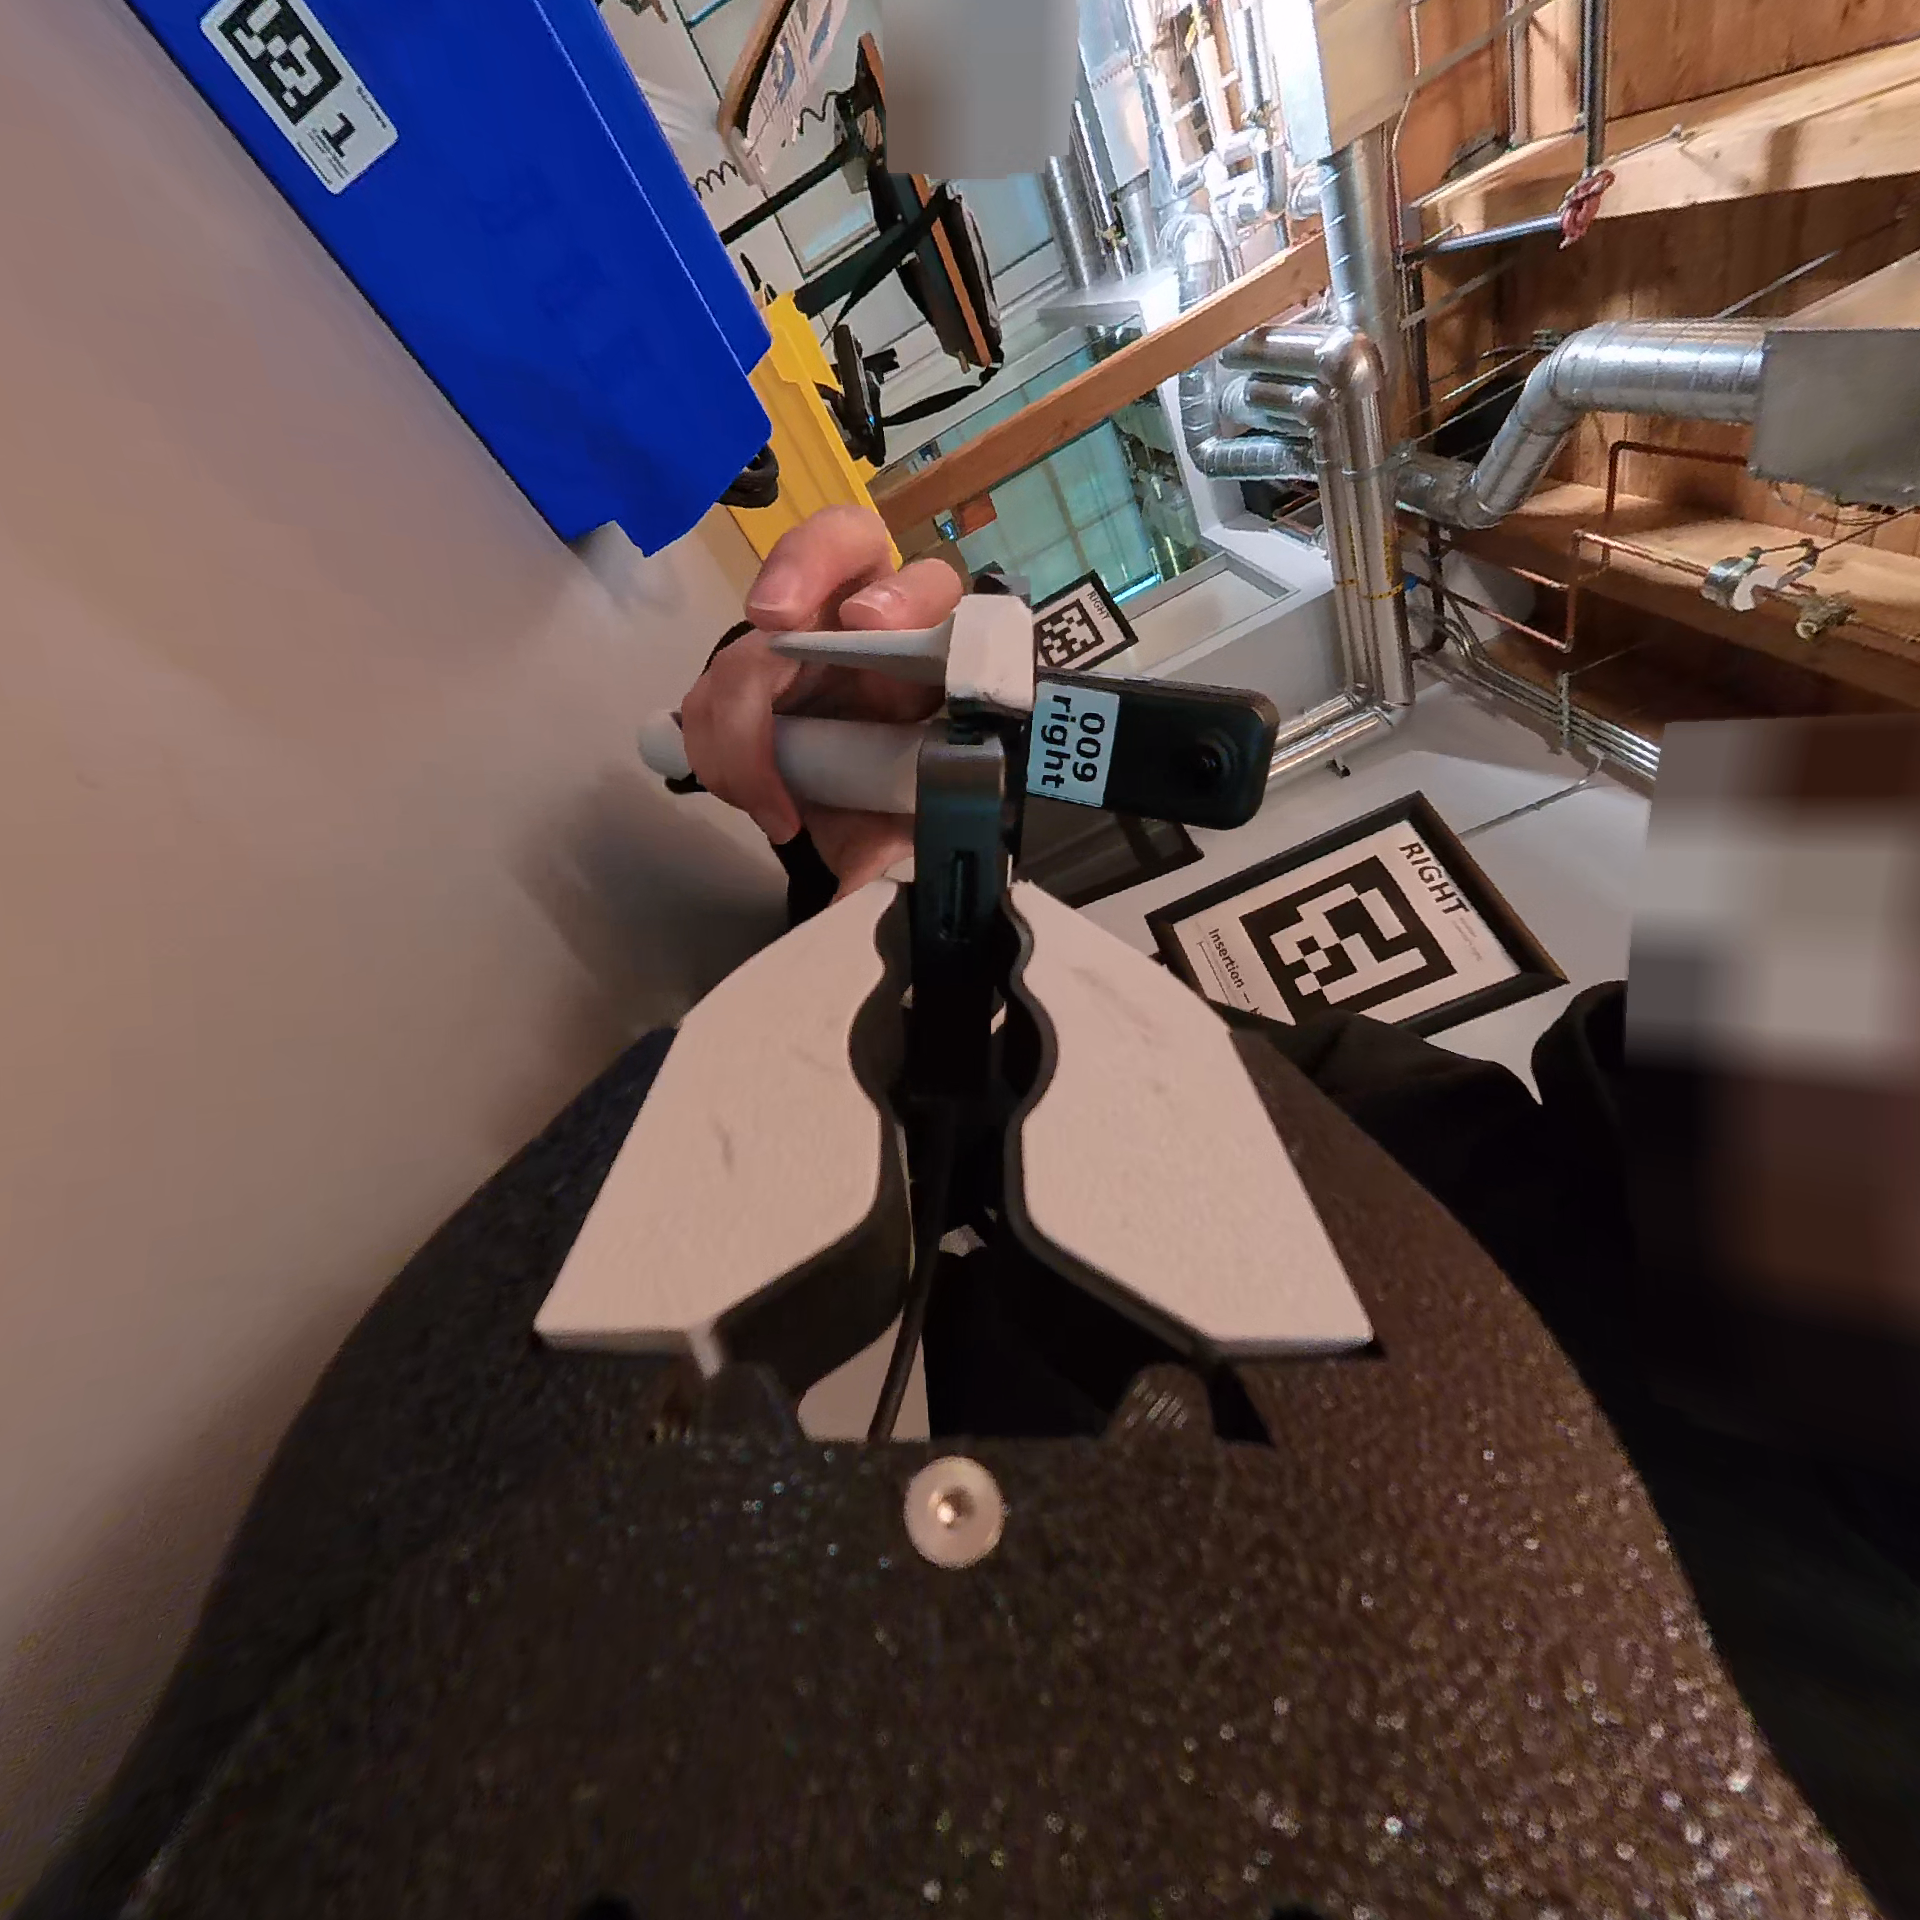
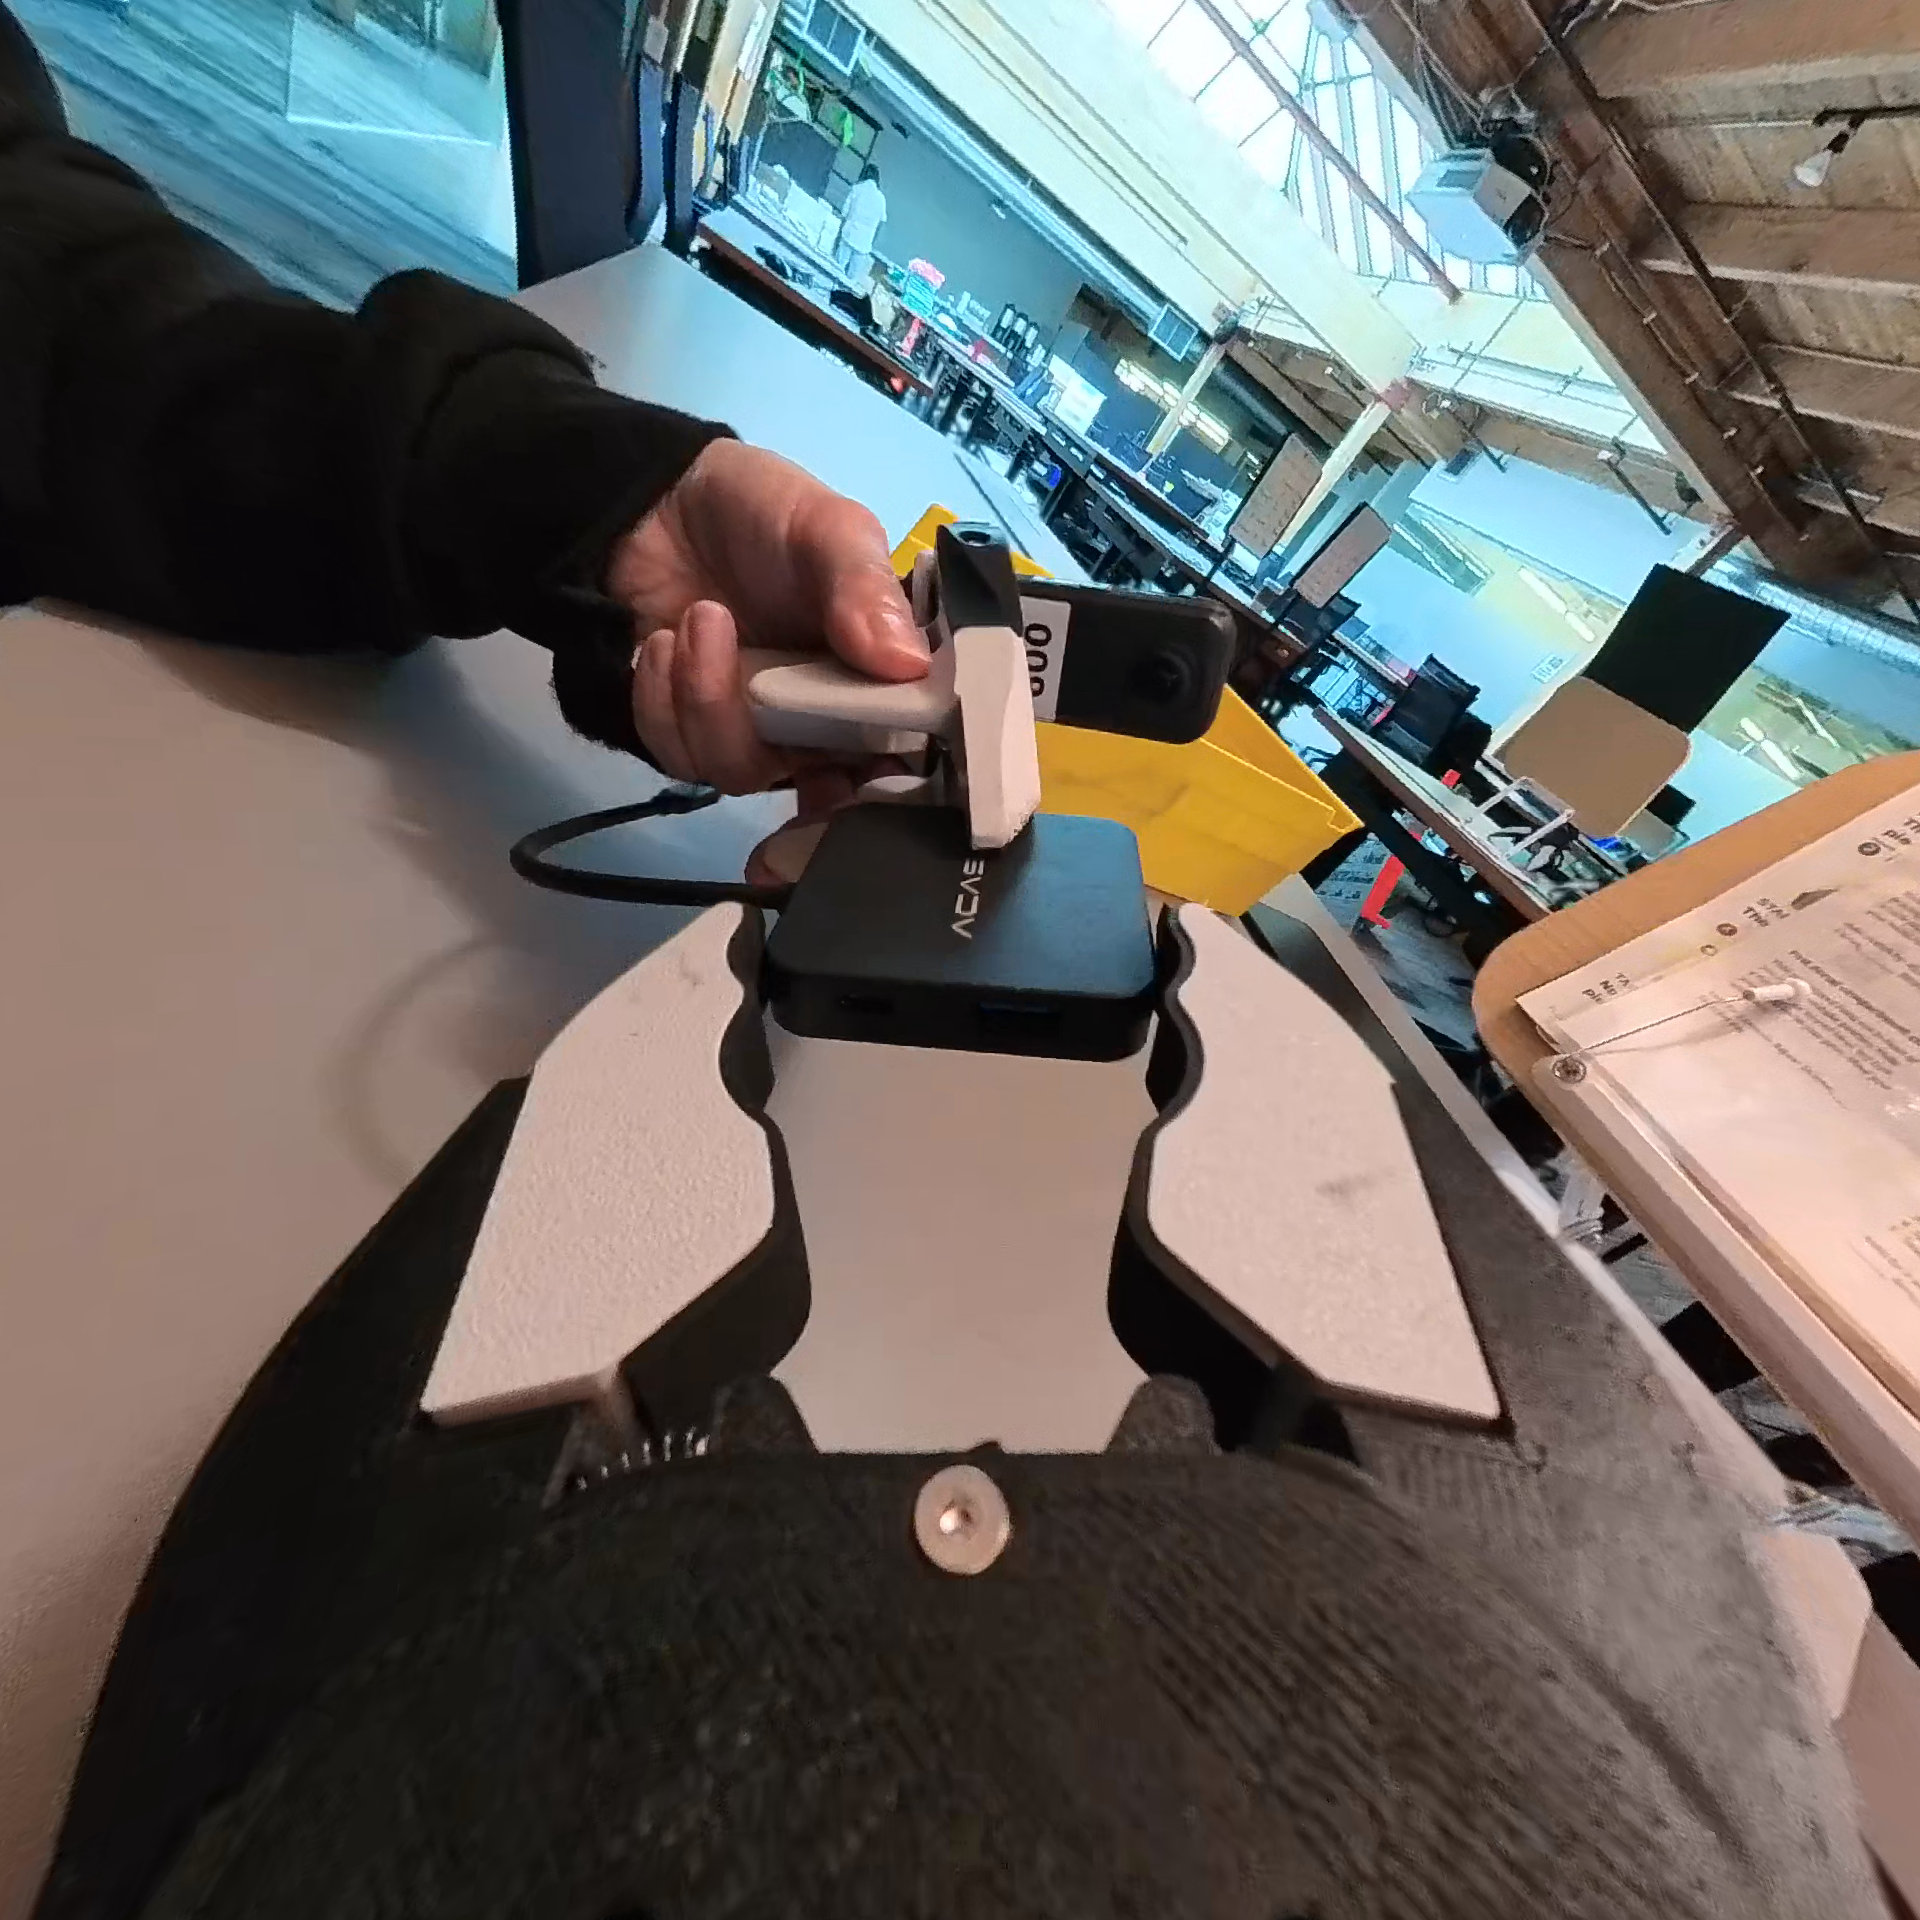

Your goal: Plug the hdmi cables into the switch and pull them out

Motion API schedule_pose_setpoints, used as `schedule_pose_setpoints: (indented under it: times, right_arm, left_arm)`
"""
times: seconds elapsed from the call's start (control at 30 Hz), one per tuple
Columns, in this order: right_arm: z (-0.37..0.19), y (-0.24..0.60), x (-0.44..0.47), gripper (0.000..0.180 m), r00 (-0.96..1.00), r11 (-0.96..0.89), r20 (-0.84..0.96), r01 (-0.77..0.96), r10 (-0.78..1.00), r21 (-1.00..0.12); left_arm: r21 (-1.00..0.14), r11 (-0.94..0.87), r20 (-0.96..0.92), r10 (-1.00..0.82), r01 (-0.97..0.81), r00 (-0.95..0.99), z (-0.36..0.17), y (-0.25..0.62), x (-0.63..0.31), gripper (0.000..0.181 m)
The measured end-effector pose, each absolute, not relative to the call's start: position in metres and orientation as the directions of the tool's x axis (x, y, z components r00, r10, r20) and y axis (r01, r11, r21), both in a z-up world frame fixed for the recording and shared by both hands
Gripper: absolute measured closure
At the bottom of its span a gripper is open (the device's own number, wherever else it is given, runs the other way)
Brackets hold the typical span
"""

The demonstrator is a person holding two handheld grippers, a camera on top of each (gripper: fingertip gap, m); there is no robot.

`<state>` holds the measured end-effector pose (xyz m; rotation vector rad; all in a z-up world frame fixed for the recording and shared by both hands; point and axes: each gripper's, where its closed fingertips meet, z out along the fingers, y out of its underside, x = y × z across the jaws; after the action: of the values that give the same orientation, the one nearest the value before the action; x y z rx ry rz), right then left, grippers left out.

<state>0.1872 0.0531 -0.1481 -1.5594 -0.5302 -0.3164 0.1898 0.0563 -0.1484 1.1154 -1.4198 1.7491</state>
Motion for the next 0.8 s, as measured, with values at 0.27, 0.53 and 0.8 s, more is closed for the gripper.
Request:
schedule_pose_setpoints:
  times: [0.27, 0.53, 0.8]
  right_arm:
    - [-0.151, 0.054, 0.192, 0.108, 0.88, -0.013, 0.459, 0.464, 0.125, -0.886]
    - [-0.154, 0.059, 0.196, 0.108, 0.895, -0.013, 0.439, 0.441, 0.085, -0.897]
    - [-0.159, 0.063, 0.201, 0.107, 0.905, -0.009, 0.421, 0.422, 0.062, -0.907]
  left_arm:
    - [-0.455, -0.247, 0.887, -0.04, -0.855, -0.46, -0.144, 0.056, 0.19, 0.166]
    - [-0.449, -0.283, 0.891, -0.067, -0.848, -0.449, -0.146, 0.06, 0.196, 0.167]
    - [-0.462, -0.292, 0.886, -0.12, -0.837, -0.448, -0.15, 0.06, 0.201, 0.167]
